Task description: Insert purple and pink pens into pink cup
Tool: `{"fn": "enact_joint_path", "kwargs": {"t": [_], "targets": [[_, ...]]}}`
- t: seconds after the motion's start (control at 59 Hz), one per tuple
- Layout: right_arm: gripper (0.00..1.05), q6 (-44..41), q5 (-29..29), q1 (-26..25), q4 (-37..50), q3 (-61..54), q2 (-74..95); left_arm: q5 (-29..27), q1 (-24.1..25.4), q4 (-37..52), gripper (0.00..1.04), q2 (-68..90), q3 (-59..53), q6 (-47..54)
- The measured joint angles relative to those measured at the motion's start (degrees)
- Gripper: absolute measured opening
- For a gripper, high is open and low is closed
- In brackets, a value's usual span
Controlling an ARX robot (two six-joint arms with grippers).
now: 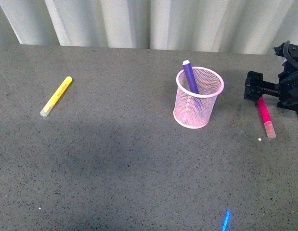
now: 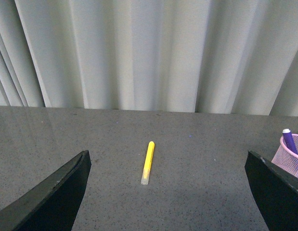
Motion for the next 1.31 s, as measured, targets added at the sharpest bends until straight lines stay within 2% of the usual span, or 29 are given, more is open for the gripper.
{"fn": "enact_joint_path", "kwargs": {"t": [0.17, 0.305, 0.356, 0.712, 0.95, 1.102, 1.306], "targets": [[0.49, -0.6, 0.2, -0.5, 0.5, 0.0, 0.3, 0.0, 0.0, 0.0, 0.98, 0.0, 0.0, 0.0], [0.20, -0.9, 0.4, -1.0, 1.2, 0.0, 0.7, 0.0, 0.0, 0.0, 0.98, 0.0, 0.0, 0.0], [0.13, -0.9, 0.2, -1.1, 1.4, 0.0, 0.7, 0.0, 0.0, 0.0, 0.98, 0.0, 0.0, 0.0], [0.11, -0.7, -0.5, -1.4, 4.8, -1.6, 0.5, 0.0, 0.0, 0.0, 0.98, 0.0, 0.0, 0.0], [0.11, 4.2, -3.4, -1.3, 18.3, -8.3, -4.3, 0.0, 0.0, 0.0, 0.98, 0.0, 0.0, 0.0], [0.11, 6.5, -5.8, -0.5, 26.3, -14.3, -14.8, 0.0, 0.0, 0.0, 0.98, 0.0, 0.0, 0.0], [0.11, 8.0, -9.4, 1.8, 31.7, -21.0, -29.9, 0.0, 0.0, 0.0, 0.98, 0.0, 0.0, 0.0]]}}
